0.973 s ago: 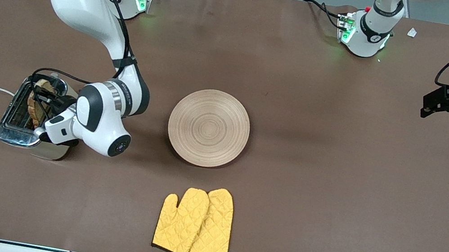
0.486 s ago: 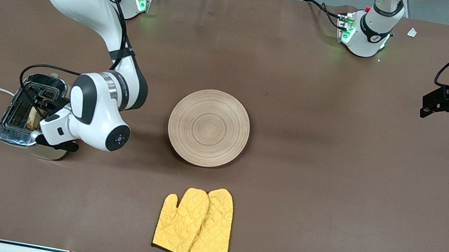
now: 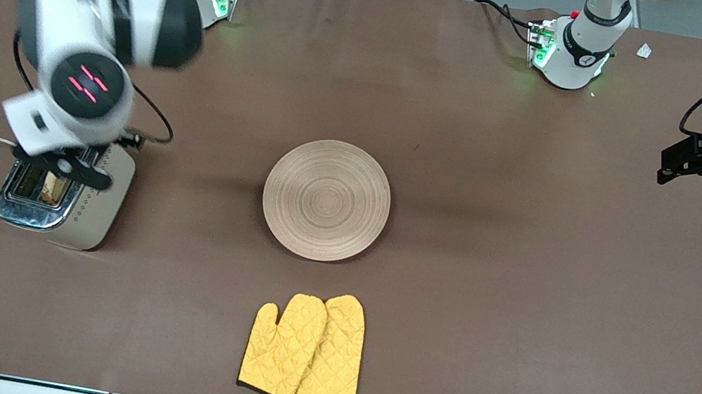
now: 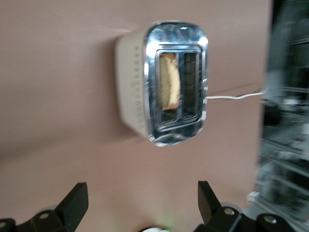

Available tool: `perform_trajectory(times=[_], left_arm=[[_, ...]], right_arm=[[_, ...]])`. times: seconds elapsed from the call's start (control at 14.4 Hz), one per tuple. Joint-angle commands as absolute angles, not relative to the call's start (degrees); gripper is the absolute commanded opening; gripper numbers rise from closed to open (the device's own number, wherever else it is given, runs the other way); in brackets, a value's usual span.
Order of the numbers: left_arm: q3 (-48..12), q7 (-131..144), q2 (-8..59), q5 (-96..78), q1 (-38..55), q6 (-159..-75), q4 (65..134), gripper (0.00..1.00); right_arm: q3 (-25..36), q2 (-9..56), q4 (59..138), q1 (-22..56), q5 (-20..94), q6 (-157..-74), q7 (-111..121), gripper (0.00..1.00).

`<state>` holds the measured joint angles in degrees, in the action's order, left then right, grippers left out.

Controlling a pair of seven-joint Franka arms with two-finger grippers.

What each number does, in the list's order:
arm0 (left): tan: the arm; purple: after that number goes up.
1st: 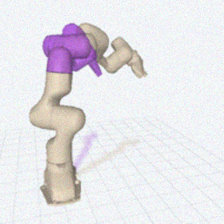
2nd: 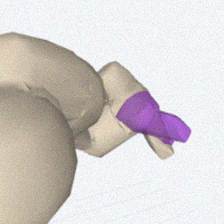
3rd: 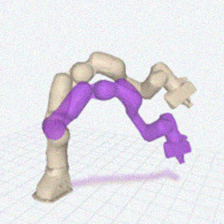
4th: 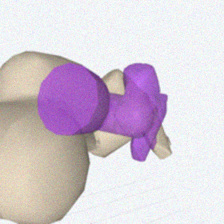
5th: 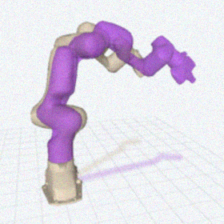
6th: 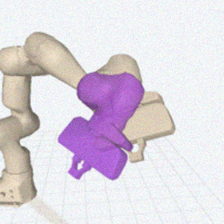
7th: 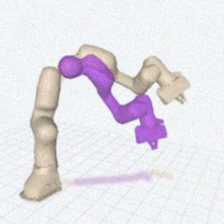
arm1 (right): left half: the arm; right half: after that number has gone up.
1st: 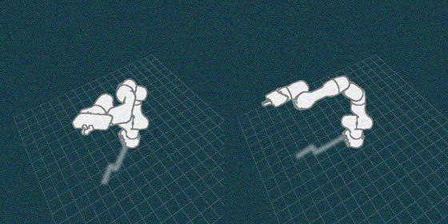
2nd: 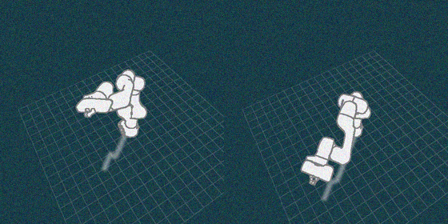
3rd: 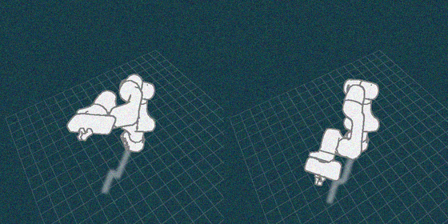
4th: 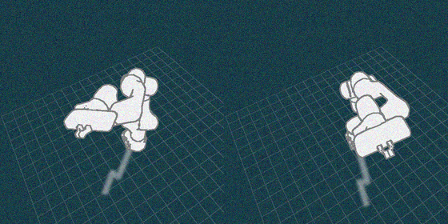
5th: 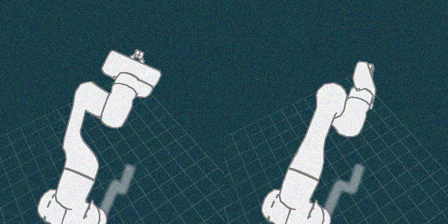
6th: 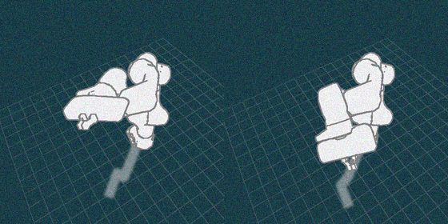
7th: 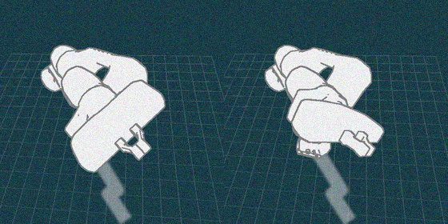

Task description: Move plate and put bread in toaster

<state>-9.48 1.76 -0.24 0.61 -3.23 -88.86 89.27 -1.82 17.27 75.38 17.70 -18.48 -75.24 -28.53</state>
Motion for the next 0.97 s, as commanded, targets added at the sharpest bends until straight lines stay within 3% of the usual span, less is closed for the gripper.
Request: perform_trajectory(times=[0.0, 0.14, 0.28, 0.49, 0.9], left_arm=[[-9.4, 0.7, -1.2, -0.1, -3.6, -89.0, 89.8, 1.00], [-9.4, 0.7, -1.3, 0.3, -3.6, -89.0, 89.8, 1.00], [-9.4, 0.8, -1.5, 0.5, -3.5, -89.0, 89.7, 1.00], [-9.4, 0.8, -2.1, 0.6, -3.6, -88.7, 89.7, 1.00], [-9.2, 0.8, -1.5, 0.8, -3.7, -87.5, 87.5, 1.00]], right_arm=[[-2.5, 2.3, 91.3, 13.0, -11.1, -87.7, -28.0, 1.00], [-2.2, -7.3, 100.9, 10.0, -7.7, -94.6, -23.6, 1.00], [0.7, -11.4, 102.4, 6.1, -4.9, -94.4, -15.9, 1.00], [9.3, -12.7, 101.5, 4.8, -2.3, -90.2, -2.1, 1.00], [10.8, -13.1, 100.6, 4.8, -2.3, -86.0, 0.5, 1.00]])
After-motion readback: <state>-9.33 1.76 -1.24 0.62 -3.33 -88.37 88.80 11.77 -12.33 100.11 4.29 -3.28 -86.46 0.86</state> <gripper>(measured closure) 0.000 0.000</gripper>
